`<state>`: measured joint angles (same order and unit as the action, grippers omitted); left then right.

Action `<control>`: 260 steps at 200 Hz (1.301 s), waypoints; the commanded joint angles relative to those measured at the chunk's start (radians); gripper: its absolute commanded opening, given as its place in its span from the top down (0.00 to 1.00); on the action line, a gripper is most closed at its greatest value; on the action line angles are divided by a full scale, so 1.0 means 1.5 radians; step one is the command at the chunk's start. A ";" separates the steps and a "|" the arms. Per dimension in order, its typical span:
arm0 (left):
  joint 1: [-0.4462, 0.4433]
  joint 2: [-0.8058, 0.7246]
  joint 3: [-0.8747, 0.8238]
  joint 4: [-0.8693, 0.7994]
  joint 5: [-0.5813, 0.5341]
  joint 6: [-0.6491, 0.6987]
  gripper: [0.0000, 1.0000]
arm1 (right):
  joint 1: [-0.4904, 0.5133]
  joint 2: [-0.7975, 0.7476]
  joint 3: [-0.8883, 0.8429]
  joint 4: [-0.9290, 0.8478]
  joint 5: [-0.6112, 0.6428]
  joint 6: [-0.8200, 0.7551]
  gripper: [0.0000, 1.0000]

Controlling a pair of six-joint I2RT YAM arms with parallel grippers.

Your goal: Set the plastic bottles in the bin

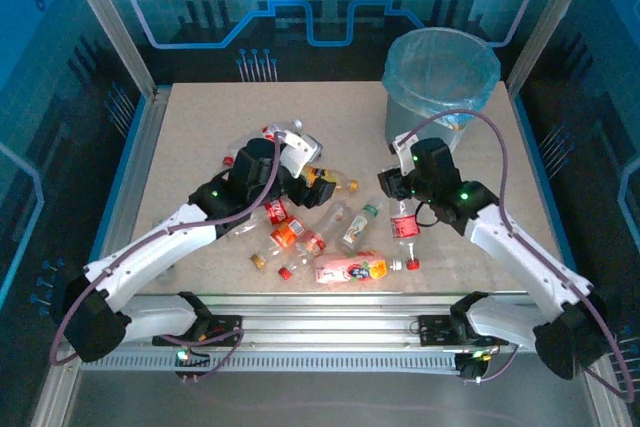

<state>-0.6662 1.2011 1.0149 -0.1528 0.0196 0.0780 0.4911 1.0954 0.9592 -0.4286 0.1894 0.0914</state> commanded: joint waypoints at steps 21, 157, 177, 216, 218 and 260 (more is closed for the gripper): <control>-0.011 -0.020 0.077 0.005 -0.008 -0.007 0.10 | 0.018 -0.024 0.140 0.031 0.013 -0.048 0.53; -0.012 -0.005 0.176 0.081 -0.043 -0.052 0.09 | 0.012 0.315 0.540 0.497 0.204 -0.388 0.57; -0.012 -0.006 0.174 0.076 -0.045 -0.060 0.09 | 0.009 0.371 0.599 0.519 0.225 -0.429 0.57; -0.012 -0.011 0.172 0.063 -0.047 -0.061 0.09 | -0.016 0.465 0.725 0.500 0.252 -0.455 0.57; -0.012 -0.011 0.172 0.062 -0.048 -0.060 0.08 | -0.018 0.469 0.731 0.496 0.252 -0.451 0.57; -0.011 -0.008 0.173 0.065 -0.056 -0.050 0.08 | -0.060 0.553 0.837 0.387 0.270 -0.389 0.55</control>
<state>-0.6773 1.1969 1.2541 -0.0563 -0.0391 -0.0006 0.4347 1.8713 2.1342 0.2161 0.5430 -0.5385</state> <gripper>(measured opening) 0.921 0.517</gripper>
